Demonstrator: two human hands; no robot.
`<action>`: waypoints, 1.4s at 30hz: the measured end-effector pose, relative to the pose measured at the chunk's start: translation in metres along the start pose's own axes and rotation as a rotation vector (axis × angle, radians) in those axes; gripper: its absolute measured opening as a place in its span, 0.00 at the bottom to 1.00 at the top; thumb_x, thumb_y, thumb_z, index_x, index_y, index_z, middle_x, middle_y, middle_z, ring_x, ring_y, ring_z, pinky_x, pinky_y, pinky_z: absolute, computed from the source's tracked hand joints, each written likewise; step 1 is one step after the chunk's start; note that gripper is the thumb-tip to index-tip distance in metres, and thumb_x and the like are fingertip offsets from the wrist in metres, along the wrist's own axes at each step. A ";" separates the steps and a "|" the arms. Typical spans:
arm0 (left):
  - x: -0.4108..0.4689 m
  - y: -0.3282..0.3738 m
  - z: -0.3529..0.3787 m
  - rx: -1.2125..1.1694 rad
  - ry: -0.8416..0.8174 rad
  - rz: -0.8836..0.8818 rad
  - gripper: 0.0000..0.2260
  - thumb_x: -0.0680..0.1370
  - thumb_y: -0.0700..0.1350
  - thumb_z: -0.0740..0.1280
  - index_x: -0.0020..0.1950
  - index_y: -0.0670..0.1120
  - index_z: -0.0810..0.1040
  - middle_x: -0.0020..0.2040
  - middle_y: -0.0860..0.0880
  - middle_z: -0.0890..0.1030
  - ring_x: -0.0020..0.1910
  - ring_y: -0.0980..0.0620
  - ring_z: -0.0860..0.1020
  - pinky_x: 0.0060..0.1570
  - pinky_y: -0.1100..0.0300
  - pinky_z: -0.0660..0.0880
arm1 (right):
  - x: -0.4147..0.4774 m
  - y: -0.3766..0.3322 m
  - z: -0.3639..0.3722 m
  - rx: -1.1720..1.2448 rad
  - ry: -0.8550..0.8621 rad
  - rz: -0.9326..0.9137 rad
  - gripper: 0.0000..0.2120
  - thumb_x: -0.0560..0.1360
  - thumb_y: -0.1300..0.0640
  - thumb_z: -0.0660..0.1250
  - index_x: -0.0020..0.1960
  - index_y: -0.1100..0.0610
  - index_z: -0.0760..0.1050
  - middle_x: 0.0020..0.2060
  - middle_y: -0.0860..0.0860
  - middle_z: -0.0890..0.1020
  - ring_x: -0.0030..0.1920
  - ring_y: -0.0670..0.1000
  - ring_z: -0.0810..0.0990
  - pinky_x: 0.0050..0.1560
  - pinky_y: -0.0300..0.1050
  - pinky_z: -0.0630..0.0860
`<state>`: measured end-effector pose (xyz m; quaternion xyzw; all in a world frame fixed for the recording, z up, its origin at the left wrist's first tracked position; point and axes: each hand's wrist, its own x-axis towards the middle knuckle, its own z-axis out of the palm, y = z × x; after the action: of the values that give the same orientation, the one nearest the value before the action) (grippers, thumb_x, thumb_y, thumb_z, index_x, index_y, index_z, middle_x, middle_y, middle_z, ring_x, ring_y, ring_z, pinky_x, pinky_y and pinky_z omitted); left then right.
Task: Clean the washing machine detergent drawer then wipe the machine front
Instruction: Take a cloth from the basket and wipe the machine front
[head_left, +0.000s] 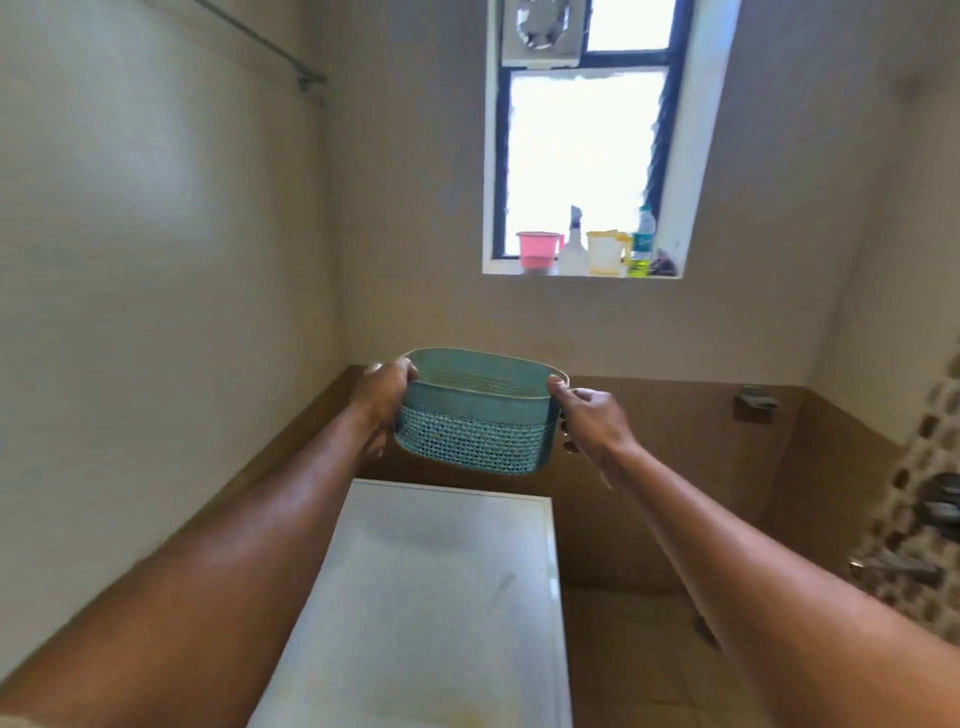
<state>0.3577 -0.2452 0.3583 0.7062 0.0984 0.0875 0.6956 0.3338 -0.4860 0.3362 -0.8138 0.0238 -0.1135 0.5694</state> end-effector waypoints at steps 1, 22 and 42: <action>0.006 -0.010 -0.012 0.006 0.004 -0.014 0.11 0.75 0.43 0.60 0.54 0.43 0.77 0.43 0.44 0.76 0.35 0.49 0.75 0.30 0.61 0.70 | 0.001 0.005 0.016 0.005 -0.019 0.007 0.22 0.79 0.40 0.62 0.43 0.57 0.82 0.37 0.51 0.82 0.40 0.52 0.77 0.46 0.59 0.78; 0.087 -0.297 -0.081 0.187 0.036 -0.441 0.07 0.77 0.39 0.66 0.49 0.36 0.78 0.51 0.36 0.81 0.54 0.38 0.81 0.56 0.40 0.78 | 0.008 0.253 0.187 0.132 -0.255 0.493 0.18 0.84 0.57 0.58 0.72 0.50 0.71 0.66 0.52 0.78 0.65 0.55 0.77 0.46 0.45 0.78; 0.110 -0.295 -0.027 1.164 -0.113 0.337 0.12 0.77 0.45 0.62 0.59 0.44 0.76 0.57 0.48 0.78 0.56 0.49 0.75 0.57 0.56 0.76 | 0.038 0.214 0.220 -0.602 -0.142 -0.120 0.19 0.76 0.59 0.67 0.67 0.54 0.73 0.63 0.50 0.75 0.63 0.50 0.72 0.57 0.39 0.71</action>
<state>0.4516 -0.1867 0.0622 0.9800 -0.0200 0.0908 0.1760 0.4364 -0.3650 0.0709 -0.9517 -0.0315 -0.0779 0.2953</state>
